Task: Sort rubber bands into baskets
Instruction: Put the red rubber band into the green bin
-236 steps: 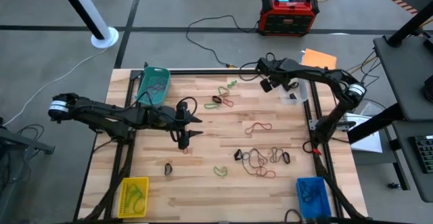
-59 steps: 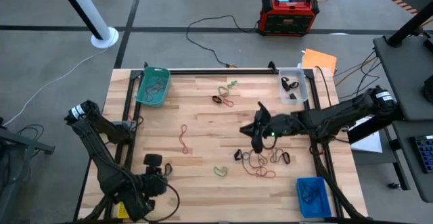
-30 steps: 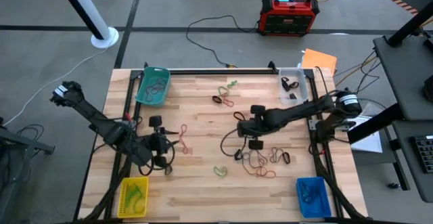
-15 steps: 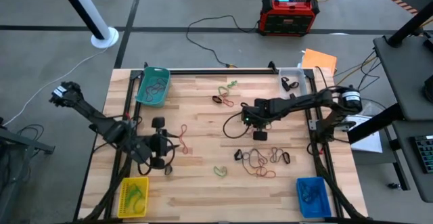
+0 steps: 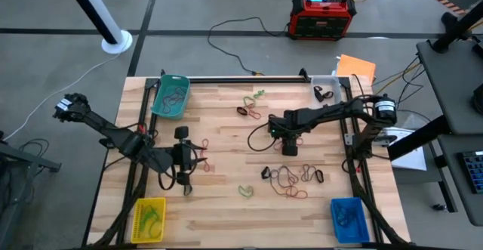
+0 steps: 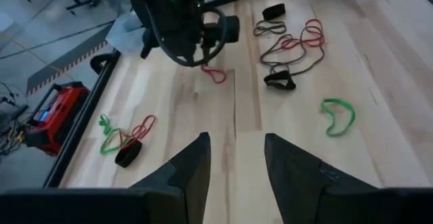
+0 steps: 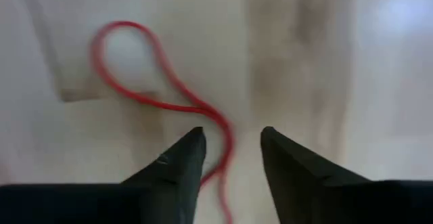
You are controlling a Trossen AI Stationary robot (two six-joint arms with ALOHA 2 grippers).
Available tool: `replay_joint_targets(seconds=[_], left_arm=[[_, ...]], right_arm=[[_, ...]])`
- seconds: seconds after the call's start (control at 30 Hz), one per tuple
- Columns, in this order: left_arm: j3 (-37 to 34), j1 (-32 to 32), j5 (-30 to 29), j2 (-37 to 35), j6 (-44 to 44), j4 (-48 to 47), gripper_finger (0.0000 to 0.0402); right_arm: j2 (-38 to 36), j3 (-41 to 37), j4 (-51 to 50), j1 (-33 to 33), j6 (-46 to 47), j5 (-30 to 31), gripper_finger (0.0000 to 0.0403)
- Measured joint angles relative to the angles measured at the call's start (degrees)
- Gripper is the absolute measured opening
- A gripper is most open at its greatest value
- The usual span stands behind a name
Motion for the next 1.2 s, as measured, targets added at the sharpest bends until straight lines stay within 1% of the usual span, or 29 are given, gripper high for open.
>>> replay_joint_targets(seconds=[0.07, 0.13, 0.2, 0.27, 0.33, 0.4, 0.5, 0.57, 0.67, 0.77, 0.87, 0.9, 1.0, 1.07, 1.2], left_arm=[[-0.01, 0.00, -0.08, 0.00, -1.08, 0.02, 0.0125], [-0.01, 0.00, -0.21, 0.10, -1.86, 0.14, 0.0125], [-0.03, 0.00, -0.31, 0.43, -2.02, 0.24, 0.0125], [-0.03, 0.00, -0.70, 0.97, -2.03, 0.57, 0.0125], [-0.03, -0.01, -2.58, 1.73, -2.03, 0.69, 0.0125], [-0.03, 0.00, -5.46, 2.55, -2.00, 0.69, 0.0125], [-0.03, 0.00, -9.39, 3.70, -3.86, 0.70, 0.0125], [-0.06, 0.00, -9.85, 4.30, -4.49, 1.06, 0.0125], [-0.06, 0.00, -9.92, 5.06, -4.30, 2.32, 0.0125], [-0.06, 0.00, -9.63, 5.54, -4.41, 3.12, 0.0125], [-0.06, -0.02, -5.97, 6.04, -4.64, 3.33, 0.0125], [-0.06, -0.02, -4.28, 6.26, -4.86, 3.93, 0.0125], [-0.28, -0.09, -0.08, 7.11, -4.87, 7.42, 0.0125], [-0.56, -0.11, 0.41, 7.90, -4.44, 10.26, 0.0125], [-1.08, -0.07, 0.12, 9.83, -4.01, 13.34, 0.0125]], right_arm=[[0.38, 0.01, 0.42, 0.00, -0.98, -1.58, 0.0159], [0.83, -0.13, 0.62, 0.02, -1.82, -1.71, 0.0170], [1.50, -0.11, 1.21, -0.19, -2.00, -1.93, 0.0174], [2.57, -0.05, 1.83, -0.30, -2.42, -2.38, 0.0169], [3.70, -0.04, 2.02, -0.34, -3.83, -2.89, 0.0153], [4.94, -0.07, 2.20, -0.37, -5.18, -4.02, 0.0128], [6.04, -0.11, 2.67, -0.48, -6.06, -5.74, 0.0072], [6.65, -0.11, 3.26, -0.55, -6.56, -6.07, 0.0028], [6.74, -0.16, 3.76, -0.63, -6.63, -6.28, 0.0014], [5.06, -0.25, 4.46, -0.63, -6.62, -7.16, 0.0010], [1.90, -0.67, 6.32, -0.70, -5.40, -9.20, 0.0009], [0.75, -1.32, 8.25, -0.72, -5.01, -9.96, 0.0009], [-3.94, -4.13, 19.54, -0.28, -4.23, -12.91, 0.0008], [-7.22, -6.80, 25.52, -0.21, -3.79, -15.99, 0.0008], [-11.35, -12.34, 40.64, 0.00, -1.15, -15.85, 0.0008]])
